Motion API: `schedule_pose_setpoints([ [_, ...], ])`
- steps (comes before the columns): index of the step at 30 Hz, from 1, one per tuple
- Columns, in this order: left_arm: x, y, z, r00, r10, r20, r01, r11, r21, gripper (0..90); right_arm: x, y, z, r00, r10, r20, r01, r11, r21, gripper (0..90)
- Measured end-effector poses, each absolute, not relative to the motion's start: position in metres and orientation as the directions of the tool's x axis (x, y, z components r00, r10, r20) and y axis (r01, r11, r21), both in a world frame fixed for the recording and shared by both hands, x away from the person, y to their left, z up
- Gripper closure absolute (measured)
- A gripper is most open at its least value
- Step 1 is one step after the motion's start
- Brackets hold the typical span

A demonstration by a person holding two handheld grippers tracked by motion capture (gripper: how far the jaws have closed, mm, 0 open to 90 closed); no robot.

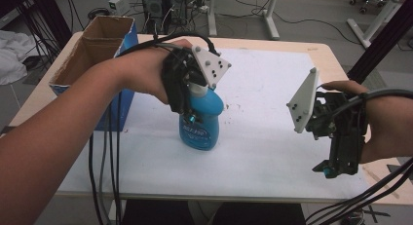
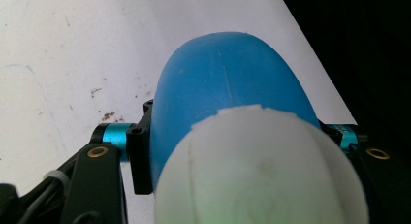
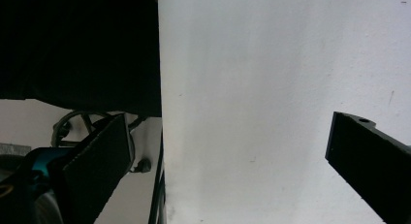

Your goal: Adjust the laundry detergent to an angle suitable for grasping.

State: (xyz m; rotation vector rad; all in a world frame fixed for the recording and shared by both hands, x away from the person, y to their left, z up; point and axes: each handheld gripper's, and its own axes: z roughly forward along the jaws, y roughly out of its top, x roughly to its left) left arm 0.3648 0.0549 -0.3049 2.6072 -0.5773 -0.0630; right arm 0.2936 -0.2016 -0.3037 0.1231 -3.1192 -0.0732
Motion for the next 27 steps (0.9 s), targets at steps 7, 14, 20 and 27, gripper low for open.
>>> schedule_pose_setpoints([
  [7, 0.3651, 0.0576, -0.3108, 0.908, -0.415, 0.052, -0.391, -0.800, 0.456, 37.6, 0.2937, -0.2041, -0.3063, -0.997, -0.077, 0.020, -0.076, 0.996, 0.050, 1.8],
  [14, 0.3655, 0.0570, -0.3126, 0.910, -0.414, 0.040, -0.384, -0.800, 0.461, 37.5, 0.2946, -0.2042, -0.3086, -0.997, -0.077, 0.023, -0.076, 0.996, 0.054, 1.8],
  [20, 0.3681, 0.0569, -0.3129, 0.920, -0.392, 0.020, -0.356, -0.813, 0.461, 37.1, 0.2953, -0.2030, -0.3094, -0.997, -0.080, 0.024, -0.078, 0.995, 0.054, 1.8],
  [27, 0.3693, 0.0568, -0.3122, 0.928, -0.372, 0.009, -0.334, -0.823, 0.459, 31.9, 0.2950, -0.2041, -0.3086, -0.997, -0.079, 0.022, -0.078, 0.995, 0.056, 1.8],
])
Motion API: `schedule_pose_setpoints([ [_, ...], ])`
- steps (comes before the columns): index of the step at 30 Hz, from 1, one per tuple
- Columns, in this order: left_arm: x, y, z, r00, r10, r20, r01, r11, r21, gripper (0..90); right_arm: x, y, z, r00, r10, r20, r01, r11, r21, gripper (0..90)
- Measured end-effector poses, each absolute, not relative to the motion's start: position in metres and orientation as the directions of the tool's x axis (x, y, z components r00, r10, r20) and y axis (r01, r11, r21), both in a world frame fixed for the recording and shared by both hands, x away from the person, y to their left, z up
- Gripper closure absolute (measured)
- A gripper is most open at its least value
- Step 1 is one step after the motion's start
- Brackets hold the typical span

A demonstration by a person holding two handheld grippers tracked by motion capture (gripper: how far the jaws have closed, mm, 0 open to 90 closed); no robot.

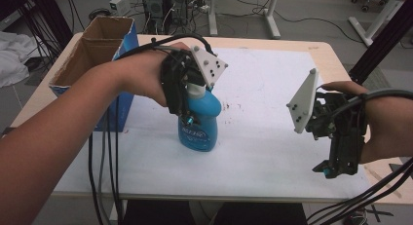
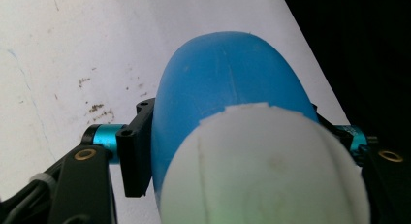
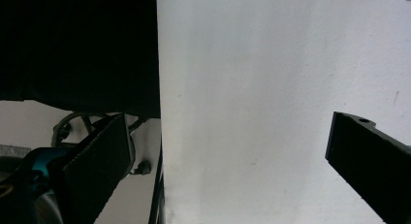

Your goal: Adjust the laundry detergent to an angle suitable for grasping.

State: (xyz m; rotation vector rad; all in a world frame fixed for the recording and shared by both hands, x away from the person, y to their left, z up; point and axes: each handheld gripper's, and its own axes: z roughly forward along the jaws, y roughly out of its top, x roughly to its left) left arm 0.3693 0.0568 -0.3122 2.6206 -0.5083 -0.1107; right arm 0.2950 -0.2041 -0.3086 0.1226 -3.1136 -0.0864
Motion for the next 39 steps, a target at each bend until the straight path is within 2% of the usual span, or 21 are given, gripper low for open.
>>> schedule_pose_setpoints([
  [14, 0.368, 0.058, -0.304, 0.945, -0.326, 0.000, -0.295, -0.855, 0.427, 25.9, 0.295, -0.204, -0.306, -0.996, -0.088, 0.015, -0.086, 0.994, 0.060, 1.8],
  [28, 0.364, 0.067, -0.290, 0.968, -0.252, -0.001, -0.236, -0.908, 0.346, 16.6, 0.296, -0.204, -0.305, -0.996, -0.091, 0.011, -0.091, 0.994, 0.063, 1.8],
  [39, 0.362, 0.073, -0.273, 0.980, -0.199, -0.001, -0.192, -0.944, 0.270, 13.1, 0.297, -0.202, -0.304, -0.995, -0.101, 0.008, -0.100, 0.993, 0.065, 1.8],
])
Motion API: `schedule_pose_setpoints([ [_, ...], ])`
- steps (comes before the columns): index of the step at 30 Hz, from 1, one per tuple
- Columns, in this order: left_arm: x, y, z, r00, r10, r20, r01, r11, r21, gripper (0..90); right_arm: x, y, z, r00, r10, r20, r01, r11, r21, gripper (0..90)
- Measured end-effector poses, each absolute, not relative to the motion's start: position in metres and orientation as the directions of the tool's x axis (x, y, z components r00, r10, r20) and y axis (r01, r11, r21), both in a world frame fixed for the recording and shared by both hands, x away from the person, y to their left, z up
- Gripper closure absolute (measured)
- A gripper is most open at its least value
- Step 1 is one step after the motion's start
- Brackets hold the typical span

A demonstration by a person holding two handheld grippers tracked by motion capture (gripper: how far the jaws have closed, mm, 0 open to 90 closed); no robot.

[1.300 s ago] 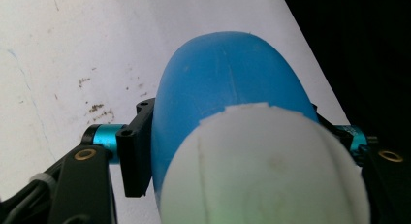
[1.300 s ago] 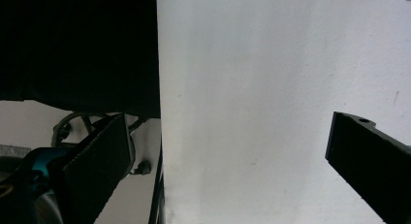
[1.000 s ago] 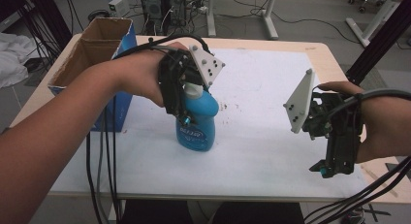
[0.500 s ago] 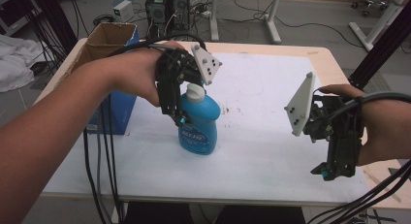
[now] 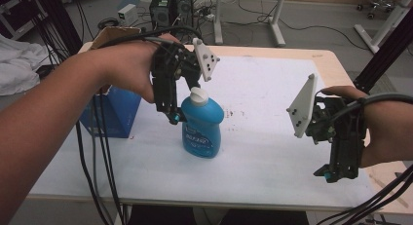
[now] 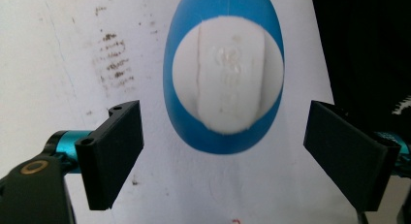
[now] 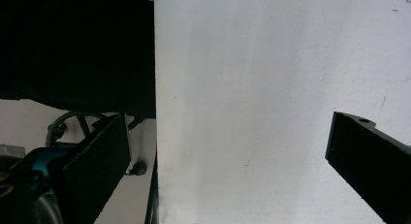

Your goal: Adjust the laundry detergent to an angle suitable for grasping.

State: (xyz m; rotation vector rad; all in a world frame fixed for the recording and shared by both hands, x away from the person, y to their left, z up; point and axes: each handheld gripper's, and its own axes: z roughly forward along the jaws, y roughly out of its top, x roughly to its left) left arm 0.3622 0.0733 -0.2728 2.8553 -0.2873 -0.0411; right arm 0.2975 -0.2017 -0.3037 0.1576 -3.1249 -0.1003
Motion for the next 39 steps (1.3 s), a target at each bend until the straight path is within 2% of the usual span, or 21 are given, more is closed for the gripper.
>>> schedule_pose_setpoints([
  [9, 0.365, 0.085, -0.262, 0.992, -0.129, -0.006, -0.125, -0.969, 0.213, 9.5, 0.301, -0.198, -0.303, -0.994, -0.111, 0.013, -0.110, 0.992, 0.067, 1.8],
  [11, 0.366, 0.087, -0.259, 0.994, -0.109, -0.002, -0.107, -0.976, 0.192, 6.5, 0.304, -0.197, -0.303, -0.994, -0.111, 0.012, -0.110, 0.991, 0.069, 1.8],
  [17, 0.368, 0.094, -0.253, 0.998, -0.070, -0.007, -0.068, -0.984, 0.162, 6.4, 0.307, -0.196, -0.301, -0.993, -0.113, 0.015, -0.112, 0.991, 0.068, 1.8],
  [22, 0.370, 0.099, -0.251, 0.999, -0.042, 0.004, -0.043, -0.989, 0.141, 1.7, 0.313, -0.194, -0.298, -0.993, -0.119, 0.019, -0.117, 0.991, 0.066, 1.8],
  [39, 0.386, 0.107, -0.259, 0.999, 0.029, -0.018, 0.030, -0.996, 0.087, 1.7, 0.326, -0.163, -0.284, -0.986, -0.162, 0.044, -0.161, 0.986, 0.038, 1.8],
])
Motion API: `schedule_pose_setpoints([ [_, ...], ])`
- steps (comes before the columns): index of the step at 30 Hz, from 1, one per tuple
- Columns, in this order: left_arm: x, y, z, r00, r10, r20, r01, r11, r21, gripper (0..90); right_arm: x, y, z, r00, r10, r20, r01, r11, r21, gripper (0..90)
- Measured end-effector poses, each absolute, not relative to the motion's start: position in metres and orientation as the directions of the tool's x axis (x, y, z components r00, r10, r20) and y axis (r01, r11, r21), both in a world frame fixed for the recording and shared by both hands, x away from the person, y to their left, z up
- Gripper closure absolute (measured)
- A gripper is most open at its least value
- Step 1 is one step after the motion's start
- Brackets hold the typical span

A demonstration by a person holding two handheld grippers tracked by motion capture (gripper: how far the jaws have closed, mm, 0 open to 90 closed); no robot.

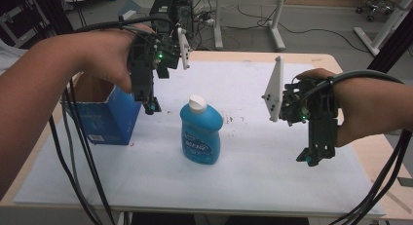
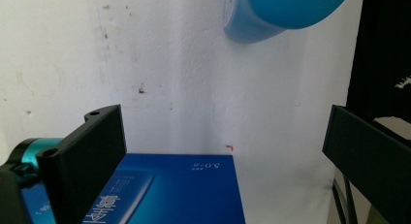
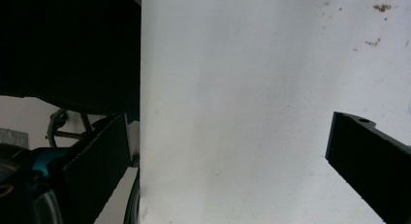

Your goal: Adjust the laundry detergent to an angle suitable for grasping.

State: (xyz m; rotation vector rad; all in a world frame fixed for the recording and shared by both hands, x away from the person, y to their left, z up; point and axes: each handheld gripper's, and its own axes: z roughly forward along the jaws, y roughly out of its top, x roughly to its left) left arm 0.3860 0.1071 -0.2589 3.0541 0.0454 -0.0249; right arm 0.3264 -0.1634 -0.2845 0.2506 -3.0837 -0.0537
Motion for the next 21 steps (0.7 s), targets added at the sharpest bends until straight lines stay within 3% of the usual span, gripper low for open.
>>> schedule_pose_setpoints([
  [21, 0.398, 0.118, -0.265, 0.994, 0.109, -0.030, 0.111, -0.992, 0.060, 1.8, 0.316, -0.127, -0.282, -0.976, -0.206, 0.065, -0.206, 0.979, 0.010, 1.8],
])
